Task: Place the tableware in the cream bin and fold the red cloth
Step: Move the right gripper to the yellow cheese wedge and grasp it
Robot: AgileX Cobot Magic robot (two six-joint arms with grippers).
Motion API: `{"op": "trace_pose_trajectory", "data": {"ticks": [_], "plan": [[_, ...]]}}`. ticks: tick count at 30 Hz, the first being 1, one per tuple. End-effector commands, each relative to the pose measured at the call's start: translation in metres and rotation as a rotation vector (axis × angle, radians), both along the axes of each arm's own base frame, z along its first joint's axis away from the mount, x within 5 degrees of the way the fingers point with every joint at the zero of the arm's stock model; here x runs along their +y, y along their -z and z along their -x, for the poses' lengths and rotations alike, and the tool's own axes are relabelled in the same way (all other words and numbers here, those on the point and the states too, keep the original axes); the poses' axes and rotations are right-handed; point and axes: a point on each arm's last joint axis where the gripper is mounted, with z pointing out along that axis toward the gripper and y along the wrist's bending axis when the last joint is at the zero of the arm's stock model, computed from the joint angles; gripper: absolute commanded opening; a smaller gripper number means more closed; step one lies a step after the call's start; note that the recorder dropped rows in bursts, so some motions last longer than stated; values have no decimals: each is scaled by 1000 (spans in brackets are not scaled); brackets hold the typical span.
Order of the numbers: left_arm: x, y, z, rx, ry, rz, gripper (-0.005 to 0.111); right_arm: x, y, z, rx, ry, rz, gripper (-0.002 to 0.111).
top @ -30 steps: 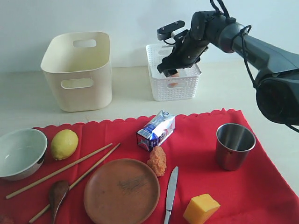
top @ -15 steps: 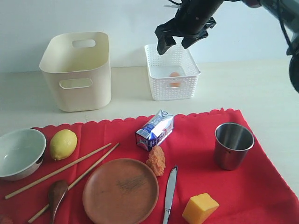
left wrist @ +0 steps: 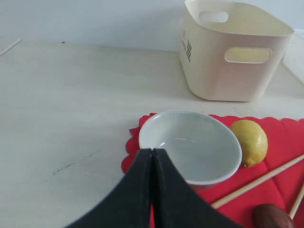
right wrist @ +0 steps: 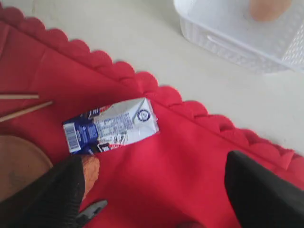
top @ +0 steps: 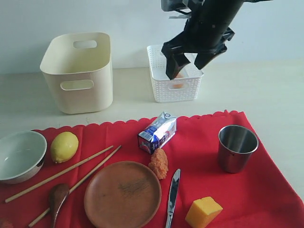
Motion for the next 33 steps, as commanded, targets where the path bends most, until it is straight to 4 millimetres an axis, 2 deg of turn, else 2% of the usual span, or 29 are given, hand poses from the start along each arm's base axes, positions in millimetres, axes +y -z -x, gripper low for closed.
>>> {"op": "trace_pose_trajectory", "data": {"ticks": [1,5,10,14,18,25,30,33], "plan": [[0,-2,0,-11,-1,-4,0,-14,1,33,-33,7,1,77],[0,-2,0,-11,-1,-4,0,-22,16,72,-40,-59,10,76],[0,-2,0,-11,-1,-4,0,-14,18,119,-70,-145,6,75],[0,-2,0,-11,-1,-4,0,-5,21,147,-29,-211,20,75],[0,-2,0,-11,-1,-4,0,2,42,170,31,-259,76,75],[0,-2,0,-11,-1,-4,0,3,79,194,33,-265,171,75],[0,-2,0,-11,-1,-4,0,5,89,195,22,-240,148,75],[0,-2,0,-11,-1,-4,0,7,102,193,57,-245,173,75]]}}
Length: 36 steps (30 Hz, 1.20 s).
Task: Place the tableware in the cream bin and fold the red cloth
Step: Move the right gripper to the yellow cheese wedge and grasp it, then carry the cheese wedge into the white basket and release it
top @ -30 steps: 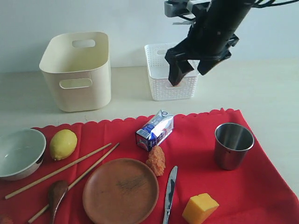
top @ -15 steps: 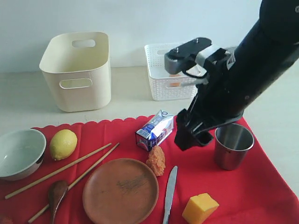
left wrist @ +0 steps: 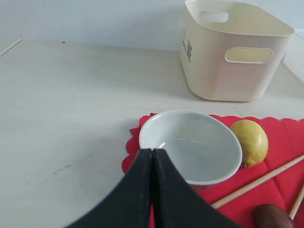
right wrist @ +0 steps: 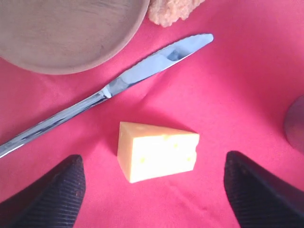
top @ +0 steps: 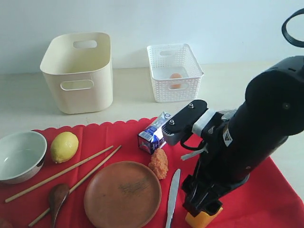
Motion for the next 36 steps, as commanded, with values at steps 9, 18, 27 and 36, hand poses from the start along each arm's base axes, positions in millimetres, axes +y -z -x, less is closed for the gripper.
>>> {"op": "trace_pose_trajectory", "data": {"ticks": [9,18,27,36], "plan": [[0,-2,0,-11,-1,-4,0,19,68,-2,96,-2,176,75],[0,-2,0,-11,-1,-4,0,27,85,-10,94,18,174,71],[0,-2,0,-11,-1,-4,0,23,85,-6,133,16,223,16],[0,-2,0,-11,-1,-4,0,26,48,-10,97,20,194,0]]}}
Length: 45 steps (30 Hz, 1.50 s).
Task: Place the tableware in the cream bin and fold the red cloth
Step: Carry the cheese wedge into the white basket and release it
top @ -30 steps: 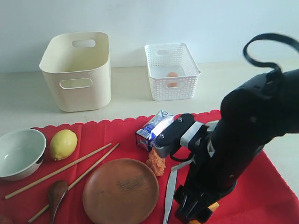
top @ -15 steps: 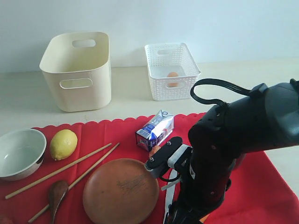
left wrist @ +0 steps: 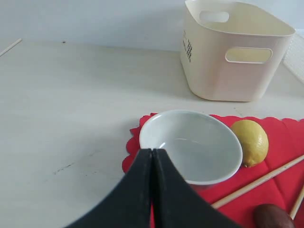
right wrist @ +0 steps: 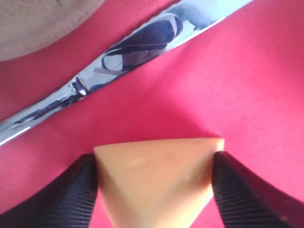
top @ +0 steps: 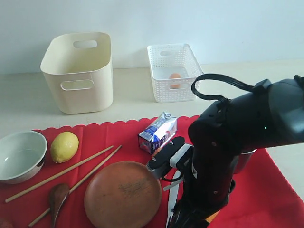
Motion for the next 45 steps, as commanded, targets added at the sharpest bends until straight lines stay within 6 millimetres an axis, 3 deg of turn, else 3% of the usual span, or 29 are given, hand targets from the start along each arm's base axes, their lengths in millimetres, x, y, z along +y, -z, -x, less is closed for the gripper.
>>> {"op": "trace_pose_trajectory", "data": {"ticks": [1,3,5,9,13,15,20,23,25,29,30,34,36,40,45], "plan": [[0,-2,0,-11,-1,-4,0,1,-29,-1,-39,-7,-22,0],[0,-2,0,-11,-1,-4,0,0,-41,-2,-60,-13,-33,0],[0,-2,0,-11,-1,-4,0,1,-66,-4,-119,-19,-71,0],[0,-2,0,-11,-1,-4,0,2,-87,-8,-159,-32,-81,0],[0,-2,0,-11,-1,-4,0,11,-117,-26,-284,-70,-91,0],[0,-2,0,-11,-1,-4,0,14,-148,-45,-393,-55,-132,0],[0,-2,0,-11,-1,-4,0,6,-195,-88,-541,-42,-221,0],[0,-2,0,-11,-1,-4,0,3,-207,-129,-593,-53,-273,0],[0,-2,0,-11,-1,-4,0,0,-199,-165,-606,-40,-310,0],[0,-2,0,-11,-1,-4,0,-7,-174,-212,-634,-25,-326,0],[0,-2,0,-11,-1,-4,0,-9,-159,-232,-650,-8,-337,0],[0,-2,0,-11,-1,-4,0,-15,-129,-268,-691,16,-354,0],[0,-2,0,-11,-1,-4,0,-19,-100,-296,-705,37,-383,0],[0,-2,0,-11,-1,-4,0,-20,-67,-323,-714,38,-378,0],[0,-2,0,-11,-1,-4,0,-19,-36,-342,-735,40,-371,0]]}}
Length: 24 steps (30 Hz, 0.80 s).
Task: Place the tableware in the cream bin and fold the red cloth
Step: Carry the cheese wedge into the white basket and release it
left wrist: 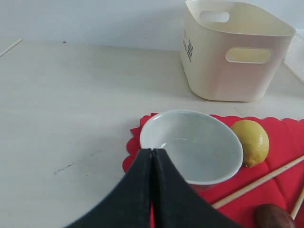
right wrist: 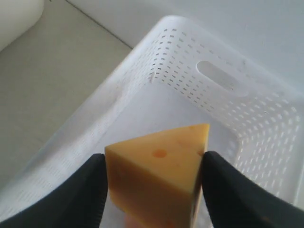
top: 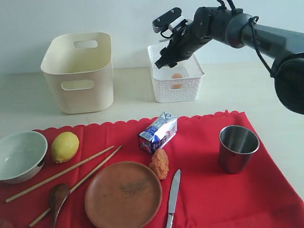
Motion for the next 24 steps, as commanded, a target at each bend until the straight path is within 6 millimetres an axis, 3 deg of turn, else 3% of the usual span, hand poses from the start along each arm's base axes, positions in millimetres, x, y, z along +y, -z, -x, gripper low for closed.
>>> {"op": "trace_pose_trajectory", "data": {"ticks": [1,11,19,24], "plan": [[0,-2,0,-11,-1,-4,0,-1,11,-12,-51,6,-5,0],[0,-2,0,-11,-1,-4,0,0,33,-16,-63,12,-4,4],[0,-2,0,-11,-1,-4,0,0,34,-17,-66,11,2,48],[0,-2,0,-11,-1,-4,0,-1,23,-16,-76,15,-7,81]]}}
